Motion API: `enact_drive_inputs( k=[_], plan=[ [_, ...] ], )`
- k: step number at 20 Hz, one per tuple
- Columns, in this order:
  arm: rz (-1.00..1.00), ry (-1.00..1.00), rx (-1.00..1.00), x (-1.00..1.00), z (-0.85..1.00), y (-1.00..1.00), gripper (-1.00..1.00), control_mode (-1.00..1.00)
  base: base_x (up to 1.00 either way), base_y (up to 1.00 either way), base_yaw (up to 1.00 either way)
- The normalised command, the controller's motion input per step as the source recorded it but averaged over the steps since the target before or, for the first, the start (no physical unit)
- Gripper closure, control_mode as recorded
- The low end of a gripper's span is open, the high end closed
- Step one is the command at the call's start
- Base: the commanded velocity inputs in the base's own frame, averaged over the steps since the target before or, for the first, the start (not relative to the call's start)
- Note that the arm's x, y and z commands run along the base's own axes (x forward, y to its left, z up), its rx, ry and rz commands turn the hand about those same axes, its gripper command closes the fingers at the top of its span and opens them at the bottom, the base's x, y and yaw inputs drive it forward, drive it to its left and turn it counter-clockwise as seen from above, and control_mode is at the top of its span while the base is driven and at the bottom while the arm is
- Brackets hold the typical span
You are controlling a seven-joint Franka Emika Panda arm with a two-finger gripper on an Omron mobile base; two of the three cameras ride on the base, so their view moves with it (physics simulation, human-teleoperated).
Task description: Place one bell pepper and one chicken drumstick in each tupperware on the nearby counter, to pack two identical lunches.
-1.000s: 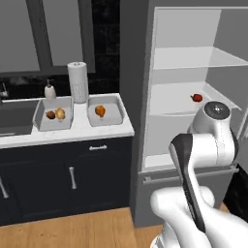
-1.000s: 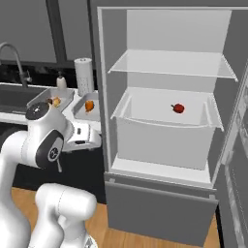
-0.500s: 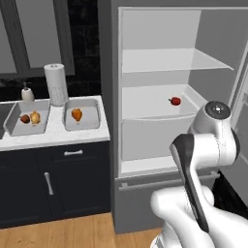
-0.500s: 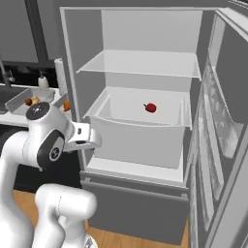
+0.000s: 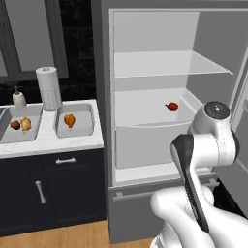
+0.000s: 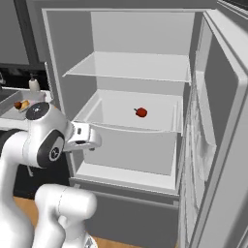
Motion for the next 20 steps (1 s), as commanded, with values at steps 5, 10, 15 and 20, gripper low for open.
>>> enact_drive_inputs(
  k=[5,10,15,20],
  plan=[
    [-0.01,-0.05,0.0,0.4,-0.09,-0.32,-1.0,-1.0,0.0,0.0,0.0],
    [-0.04,-0.1,0.0,0.6,-0.15,-0.25,-1.0,-1.0,0.0,0.0,0.0],
    [-0.2,0.0,0.07,0.92,-0.05,-0.13,-1.0,-1.0,0.0,0.0,0.0],
    [-0.22,0.08,0.23,0.68,0.02,-0.46,-1.0,-1.0,0.0,0.0,0.0]
  ],
)
